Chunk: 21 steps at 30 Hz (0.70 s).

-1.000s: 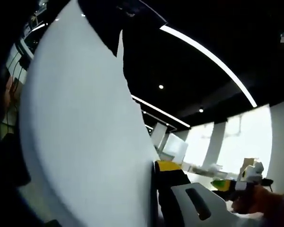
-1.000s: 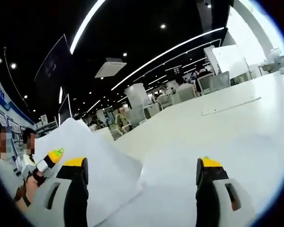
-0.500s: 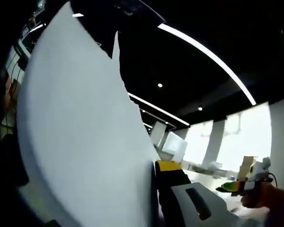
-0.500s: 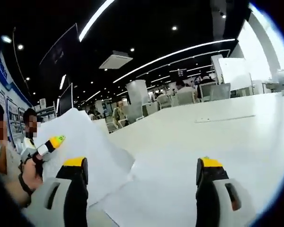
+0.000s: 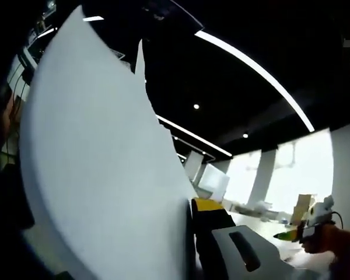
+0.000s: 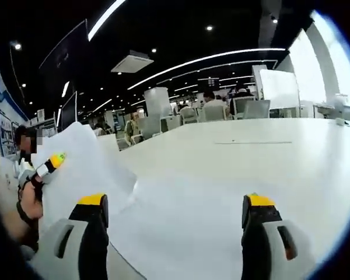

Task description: Organize the stack of printing papers by aligning and flattening the scattered papers on the table

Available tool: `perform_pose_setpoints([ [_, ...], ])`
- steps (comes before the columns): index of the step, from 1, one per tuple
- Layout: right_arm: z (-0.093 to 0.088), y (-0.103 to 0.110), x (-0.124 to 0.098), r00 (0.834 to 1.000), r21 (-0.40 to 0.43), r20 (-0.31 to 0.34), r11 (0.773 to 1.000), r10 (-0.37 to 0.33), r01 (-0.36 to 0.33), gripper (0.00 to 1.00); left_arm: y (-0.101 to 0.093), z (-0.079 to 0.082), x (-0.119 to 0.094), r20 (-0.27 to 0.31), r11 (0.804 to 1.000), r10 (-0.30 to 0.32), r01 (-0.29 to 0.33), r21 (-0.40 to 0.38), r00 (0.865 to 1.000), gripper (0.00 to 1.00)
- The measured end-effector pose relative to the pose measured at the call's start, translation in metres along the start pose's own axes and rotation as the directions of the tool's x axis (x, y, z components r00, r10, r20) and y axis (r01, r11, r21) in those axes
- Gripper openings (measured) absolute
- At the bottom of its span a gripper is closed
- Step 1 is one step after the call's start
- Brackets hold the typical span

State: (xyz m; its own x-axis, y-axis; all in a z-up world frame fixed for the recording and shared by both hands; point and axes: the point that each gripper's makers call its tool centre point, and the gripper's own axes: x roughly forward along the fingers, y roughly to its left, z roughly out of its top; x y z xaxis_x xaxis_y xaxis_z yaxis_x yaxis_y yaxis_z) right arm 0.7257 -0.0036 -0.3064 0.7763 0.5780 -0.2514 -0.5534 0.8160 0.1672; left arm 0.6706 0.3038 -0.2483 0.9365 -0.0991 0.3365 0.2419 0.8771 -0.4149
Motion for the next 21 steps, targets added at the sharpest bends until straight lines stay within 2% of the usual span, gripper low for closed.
perform_pose_setpoints([
  [2,-0.001,-0.007,0.000,1.000,-0.002,0.000,1.000,-0.019,0.019,0.90,0.000,0.000,0.000,0.000,1.000,-0.001,0.001,0.001,1.000,0.09],
  [4,-0.004,-0.014,0.001,0.999,0.004,-0.026,0.999,-0.043,0.043,0.90,0.000,0.000,0.000,0.001,1.000,-0.003,0.003,0.000,1.000,0.09],
  [8,0.005,-0.024,0.000,0.998,0.016,0.002,0.998,-0.059,0.059,0.90,0.000,0.000,0.000,0.000,1.000,-0.005,0.005,-0.002,1.000,0.09],
  [15,-0.005,-0.033,-0.003,0.997,0.008,-0.027,0.997,-0.077,0.077,0.90,-0.001,0.000,0.000,0.000,1.000,-0.005,0.005,0.000,1.000,0.09],
  [21,-0.006,-0.038,-0.017,0.994,-0.015,-0.021,0.994,-0.107,0.106,0.90,0.000,0.000,-0.001,0.000,1.000,-0.005,0.005,-0.003,1.000,0.09],
])
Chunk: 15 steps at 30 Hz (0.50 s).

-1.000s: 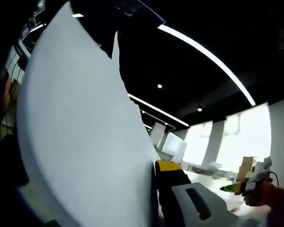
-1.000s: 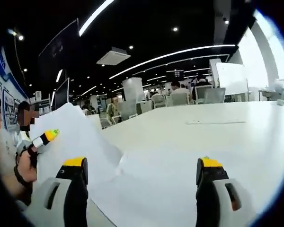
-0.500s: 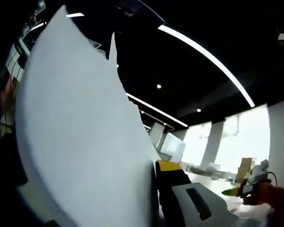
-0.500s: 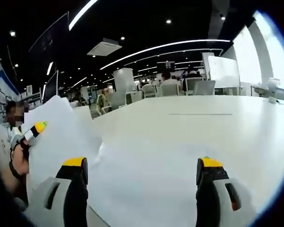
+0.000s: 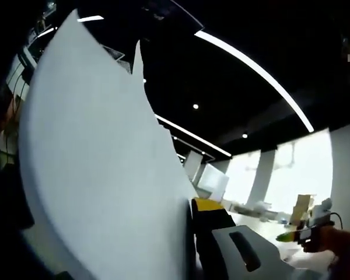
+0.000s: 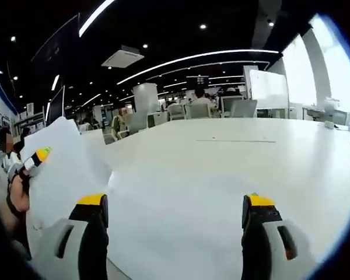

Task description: Organize the stack of printing papers by aligning and flattening the scattered papers on the table

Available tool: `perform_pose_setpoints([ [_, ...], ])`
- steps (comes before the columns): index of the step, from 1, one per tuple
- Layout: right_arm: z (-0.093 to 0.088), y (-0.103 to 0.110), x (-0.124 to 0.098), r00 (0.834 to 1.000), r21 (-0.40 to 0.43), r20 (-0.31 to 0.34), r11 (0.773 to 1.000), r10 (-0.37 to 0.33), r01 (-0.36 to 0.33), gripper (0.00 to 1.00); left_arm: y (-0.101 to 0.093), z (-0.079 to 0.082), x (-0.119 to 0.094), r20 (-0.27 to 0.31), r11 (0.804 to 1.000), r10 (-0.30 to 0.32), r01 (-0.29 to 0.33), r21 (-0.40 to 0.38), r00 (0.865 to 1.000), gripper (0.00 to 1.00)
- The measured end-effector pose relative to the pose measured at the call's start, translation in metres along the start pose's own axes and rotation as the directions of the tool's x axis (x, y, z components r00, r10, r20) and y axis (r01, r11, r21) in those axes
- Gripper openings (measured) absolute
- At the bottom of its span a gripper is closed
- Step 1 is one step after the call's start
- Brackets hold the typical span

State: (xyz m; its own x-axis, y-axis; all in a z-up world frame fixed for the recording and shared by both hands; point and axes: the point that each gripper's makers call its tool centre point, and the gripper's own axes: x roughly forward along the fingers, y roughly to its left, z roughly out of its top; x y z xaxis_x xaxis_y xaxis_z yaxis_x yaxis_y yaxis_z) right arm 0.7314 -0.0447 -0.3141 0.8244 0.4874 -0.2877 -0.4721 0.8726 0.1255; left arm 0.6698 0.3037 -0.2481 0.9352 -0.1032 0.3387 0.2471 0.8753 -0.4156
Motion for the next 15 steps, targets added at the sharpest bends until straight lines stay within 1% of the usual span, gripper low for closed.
perform_pose_setpoints([
  [4,-0.0008,-0.0061,-0.0064,1.000,-0.013,0.009,1.000,-0.027,0.027,0.90,-0.0009,-0.0004,0.0000,-0.002,1.000,0.001,-0.001,0.002,1.000,0.09],
  [6,-0.0033,-0.0078,-0.0062,0.999,-0.018,0.012,0.999,-0.041,0.041,0.90,-0.0007,-0.0004,0.0001,-0.003,1.000,0.001,-0.001,0.001,1.000,0.09],
  [7,-0.0046,-0.0089,-0.0053,0.999,-0.023,0.010,0.999,-0.049,0.049,0.90,-0.0006,-0.0003,0.0002,-0.002,1.000,0.001,-0.001,0.002,1.000,0.09],
  [8,-0.0084,-0.0104,-0.0037,0.998,-0.026,-0.008,0.998,-0.063,0.062,0.90,-0.0007,-0.0002,0.0002,-0.002,1.000,0.000,0.000,0.003,1.000,0.09],
  [9,-0.0098,-0.0092,-0.0024,0.998,-0.018,-0.018,0.998,-0.060,0.060,0.90,-0.0005,-0.0002,0.0003,-0.002,1.000,0.000,0.000,0.003,1.000,0.09],
  [11,-0.0066,-0.0046,-0.0005,0.999,-0.008,0.001,0.999,-0.042,0.042,0.90,-0.0004,0.0001,0.0001,0.000,1.000,0.000,0.000,0.002,1.000,0.09],
  [15,-0.0068,-0.0022,0.0000,0.999,-0.038,-0.008,0.998,-0.050,0.049,0.90,-0.0003,0.0005,0.0000,0.002,1.000,-0.002,0.002,0.001,1.000,0.09],
])
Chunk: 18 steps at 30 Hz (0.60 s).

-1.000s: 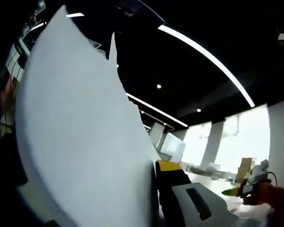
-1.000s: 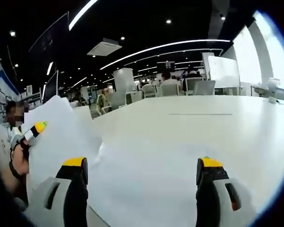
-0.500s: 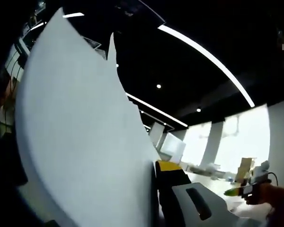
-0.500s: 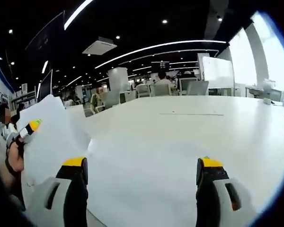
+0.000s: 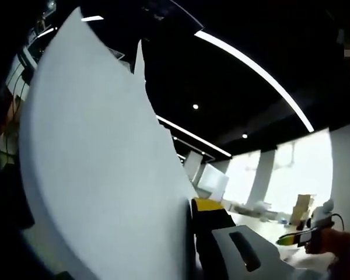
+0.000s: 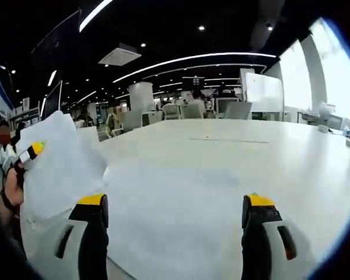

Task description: Organize the stack of printing papers by aligning and flattening the scattered papers on the table

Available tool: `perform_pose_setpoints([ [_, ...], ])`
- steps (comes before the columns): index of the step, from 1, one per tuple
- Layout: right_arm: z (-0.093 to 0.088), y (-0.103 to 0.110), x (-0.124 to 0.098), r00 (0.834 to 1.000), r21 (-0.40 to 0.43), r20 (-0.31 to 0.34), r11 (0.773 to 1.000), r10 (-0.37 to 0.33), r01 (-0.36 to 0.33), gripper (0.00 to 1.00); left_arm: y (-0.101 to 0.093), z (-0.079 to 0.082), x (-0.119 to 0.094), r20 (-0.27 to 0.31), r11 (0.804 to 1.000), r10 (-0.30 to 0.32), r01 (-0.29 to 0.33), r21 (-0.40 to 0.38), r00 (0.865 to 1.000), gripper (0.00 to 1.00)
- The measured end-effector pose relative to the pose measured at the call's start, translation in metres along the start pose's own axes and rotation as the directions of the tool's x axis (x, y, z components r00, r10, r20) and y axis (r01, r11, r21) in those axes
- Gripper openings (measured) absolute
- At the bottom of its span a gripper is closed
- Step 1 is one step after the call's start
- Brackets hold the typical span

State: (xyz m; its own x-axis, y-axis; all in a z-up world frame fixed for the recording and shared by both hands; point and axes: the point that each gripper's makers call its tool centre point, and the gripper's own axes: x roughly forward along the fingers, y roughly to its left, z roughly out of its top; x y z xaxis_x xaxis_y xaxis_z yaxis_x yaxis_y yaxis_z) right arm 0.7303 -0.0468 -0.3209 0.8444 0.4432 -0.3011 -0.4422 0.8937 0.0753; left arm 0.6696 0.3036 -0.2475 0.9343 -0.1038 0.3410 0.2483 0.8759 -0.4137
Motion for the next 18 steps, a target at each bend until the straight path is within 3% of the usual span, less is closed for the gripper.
perform_pose_setpoints([
  [18,-0.009,-0.003,-0.001,0.999,-0.074,-0.028,0.997,-0.039,0.037,0.90,-0.001,-0.001,0.001,-0.002,1.000,-0.004,0.004,0.002,1.000,0.09],
])
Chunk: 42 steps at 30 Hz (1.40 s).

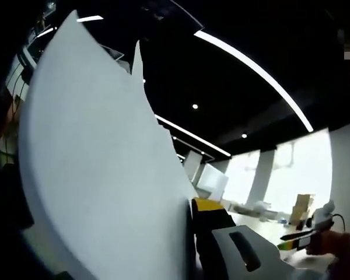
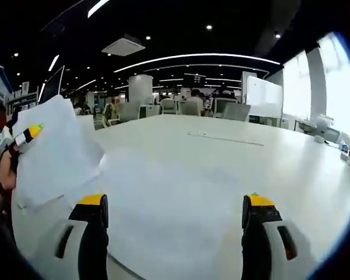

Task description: Organize the stack of printing papers by aligning and flattening the scattered papers on the table

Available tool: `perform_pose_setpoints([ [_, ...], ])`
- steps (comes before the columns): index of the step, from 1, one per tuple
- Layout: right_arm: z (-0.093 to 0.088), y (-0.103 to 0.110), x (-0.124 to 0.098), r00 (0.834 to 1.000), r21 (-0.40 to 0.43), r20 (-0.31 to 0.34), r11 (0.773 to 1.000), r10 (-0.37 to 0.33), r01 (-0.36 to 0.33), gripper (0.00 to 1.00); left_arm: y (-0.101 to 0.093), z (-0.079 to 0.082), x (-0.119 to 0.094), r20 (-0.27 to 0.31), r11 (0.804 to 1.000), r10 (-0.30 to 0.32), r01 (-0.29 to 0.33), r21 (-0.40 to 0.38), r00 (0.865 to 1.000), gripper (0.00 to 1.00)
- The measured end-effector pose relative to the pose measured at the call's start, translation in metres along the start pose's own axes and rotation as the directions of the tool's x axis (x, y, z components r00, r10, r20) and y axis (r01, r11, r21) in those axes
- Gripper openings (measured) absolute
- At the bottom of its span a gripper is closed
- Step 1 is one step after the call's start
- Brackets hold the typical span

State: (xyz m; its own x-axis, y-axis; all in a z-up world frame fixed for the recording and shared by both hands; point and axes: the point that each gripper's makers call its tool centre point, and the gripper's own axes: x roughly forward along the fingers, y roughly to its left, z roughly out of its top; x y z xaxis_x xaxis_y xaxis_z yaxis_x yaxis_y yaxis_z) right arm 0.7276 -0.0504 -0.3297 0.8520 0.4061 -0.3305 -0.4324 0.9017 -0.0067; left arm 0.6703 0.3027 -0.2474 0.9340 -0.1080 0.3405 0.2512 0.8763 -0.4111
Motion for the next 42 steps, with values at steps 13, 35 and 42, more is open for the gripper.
perform_pose_setpoints([
  [13,-0.011,-0.001,-0.011,0.999,-0.033,-0.036,0.999,-0.019,0.018,0.90,0.001,0.000,0.000,0.003,1.000,-0.003,0.003,-0.005,1.000,0.09],
  [35,0.006,-0.003,-0.029,0.994,0.019,0.094,0.999,-0.049,0.048,0.90,0.001,0.002,-0.002,0.014,1.000,-0.009,0.010,-0.019,1.000,0.09],
  [42,0.015,-0.004,-0.039,0.991,0.004,0.116,0.998,-0.065,0.065,0.90,0.000,0.002,-0.001,0.015,1.000,-0.012,0.012,-0.021,1.000,0.09],
])
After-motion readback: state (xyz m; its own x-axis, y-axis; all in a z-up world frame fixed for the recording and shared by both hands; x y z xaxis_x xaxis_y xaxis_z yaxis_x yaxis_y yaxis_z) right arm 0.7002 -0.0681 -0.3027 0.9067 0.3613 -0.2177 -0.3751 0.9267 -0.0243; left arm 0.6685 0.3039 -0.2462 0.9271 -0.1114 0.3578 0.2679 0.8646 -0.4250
